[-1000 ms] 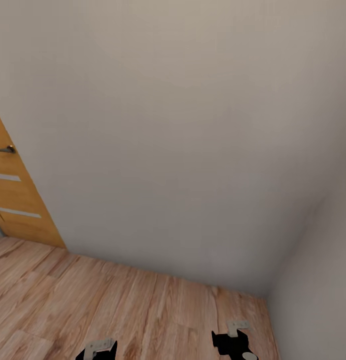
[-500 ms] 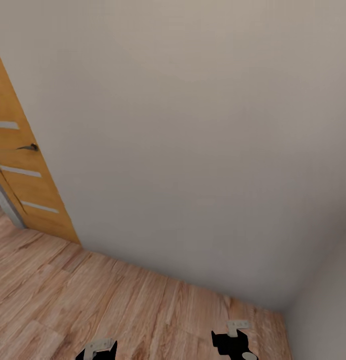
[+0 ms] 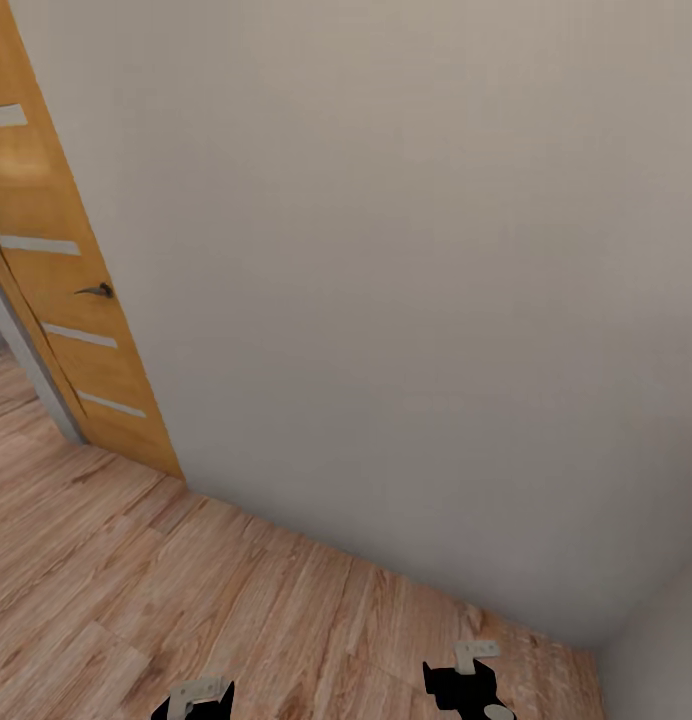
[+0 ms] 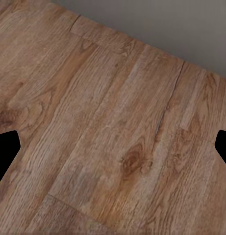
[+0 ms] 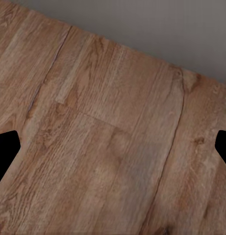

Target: Move the two storage containers from the living room to the garage. In the garage, place one container on the floor and stack the other container on top of it (either order is fine).

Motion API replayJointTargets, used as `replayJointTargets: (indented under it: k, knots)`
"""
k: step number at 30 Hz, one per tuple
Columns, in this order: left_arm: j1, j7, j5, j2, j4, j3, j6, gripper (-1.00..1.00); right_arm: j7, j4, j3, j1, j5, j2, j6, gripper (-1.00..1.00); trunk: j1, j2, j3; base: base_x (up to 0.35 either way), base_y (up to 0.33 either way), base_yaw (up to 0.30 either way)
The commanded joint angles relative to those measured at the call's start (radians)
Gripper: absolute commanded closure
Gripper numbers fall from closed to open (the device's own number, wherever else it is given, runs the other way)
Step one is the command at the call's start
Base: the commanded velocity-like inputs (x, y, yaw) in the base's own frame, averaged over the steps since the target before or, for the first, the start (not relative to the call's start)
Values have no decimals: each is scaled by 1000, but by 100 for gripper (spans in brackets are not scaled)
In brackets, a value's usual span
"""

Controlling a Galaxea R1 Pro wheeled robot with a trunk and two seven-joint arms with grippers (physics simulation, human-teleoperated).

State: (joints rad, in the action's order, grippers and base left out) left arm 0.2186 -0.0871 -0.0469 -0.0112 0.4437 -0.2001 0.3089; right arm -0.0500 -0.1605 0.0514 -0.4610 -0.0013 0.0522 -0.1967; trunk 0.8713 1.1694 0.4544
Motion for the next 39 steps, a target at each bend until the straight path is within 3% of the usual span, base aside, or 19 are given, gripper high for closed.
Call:
replayJointTargets:
  k: [1,9,25,39]
  knots:
    - [1,-8,-5,-1,0,-8,2,-100,-5,1,5,-1,0,0,-3,-100,0,1,1,243,0,12]
    - [1,-8,-5,-1,0,-8,2,-100,-5,1,5,-1,0,0,-3,-100,0,1,1,249,0,202]
    - [1,-8,-5,-1,0,-8,2,-100,-6,1,5,0,0,0,-3,-100,0,1,1,20,0,274]
    - [1,-8,-5,-1,0,-8,2,-100,-5,1,5,0,0,0,-5,-100,0,1,1,4,0,37]
